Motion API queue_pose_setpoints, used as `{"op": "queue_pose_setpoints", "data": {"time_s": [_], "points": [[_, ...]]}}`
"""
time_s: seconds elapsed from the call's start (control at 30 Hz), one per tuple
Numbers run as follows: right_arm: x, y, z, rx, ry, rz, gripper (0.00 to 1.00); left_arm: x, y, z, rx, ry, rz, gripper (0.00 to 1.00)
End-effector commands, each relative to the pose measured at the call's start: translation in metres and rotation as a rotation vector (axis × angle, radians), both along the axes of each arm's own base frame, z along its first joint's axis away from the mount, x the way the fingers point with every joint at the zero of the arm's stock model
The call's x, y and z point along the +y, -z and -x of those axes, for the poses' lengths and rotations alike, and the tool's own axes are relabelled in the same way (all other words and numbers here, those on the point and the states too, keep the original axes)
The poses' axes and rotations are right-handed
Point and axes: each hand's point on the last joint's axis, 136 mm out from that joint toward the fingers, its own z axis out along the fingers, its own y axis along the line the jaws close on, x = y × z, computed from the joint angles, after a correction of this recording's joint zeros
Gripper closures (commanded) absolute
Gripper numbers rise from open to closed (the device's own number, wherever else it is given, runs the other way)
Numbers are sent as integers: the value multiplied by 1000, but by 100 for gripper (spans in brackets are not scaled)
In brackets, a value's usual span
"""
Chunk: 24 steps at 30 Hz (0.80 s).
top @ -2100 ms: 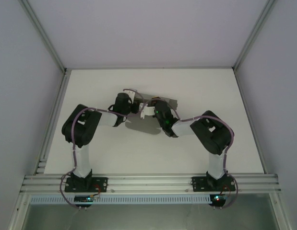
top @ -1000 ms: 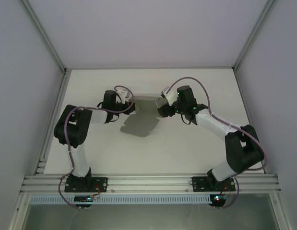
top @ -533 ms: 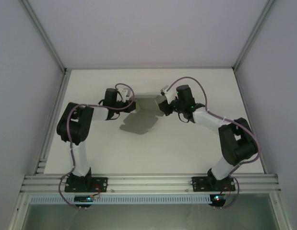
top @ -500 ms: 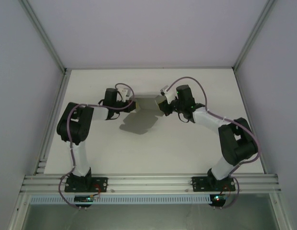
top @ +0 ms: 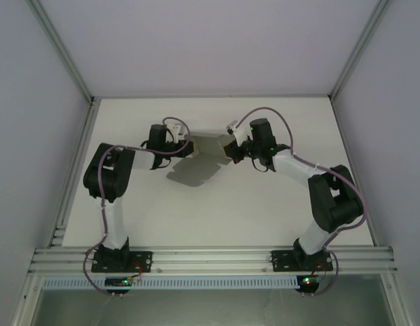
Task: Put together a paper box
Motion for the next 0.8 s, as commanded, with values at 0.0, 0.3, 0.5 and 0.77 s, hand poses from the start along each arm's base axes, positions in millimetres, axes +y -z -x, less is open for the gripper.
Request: {"op": "queue_pose_setpoints", "data": {"time_s": [0.0,0.3,0.5,0.77], "points": [[7,18,17,102,-63,7,100,-9,15,9,59,35,21,84],[6,20,17,117,-68,12,100,-10,6,3,9,18,45,89],[-1,22,15,94,-38,66,100,14,16,-10,58,-155,-52,100],[-5,17,23,-14,19,196,100,78,53,-8,259,-518,-514,100]]}}
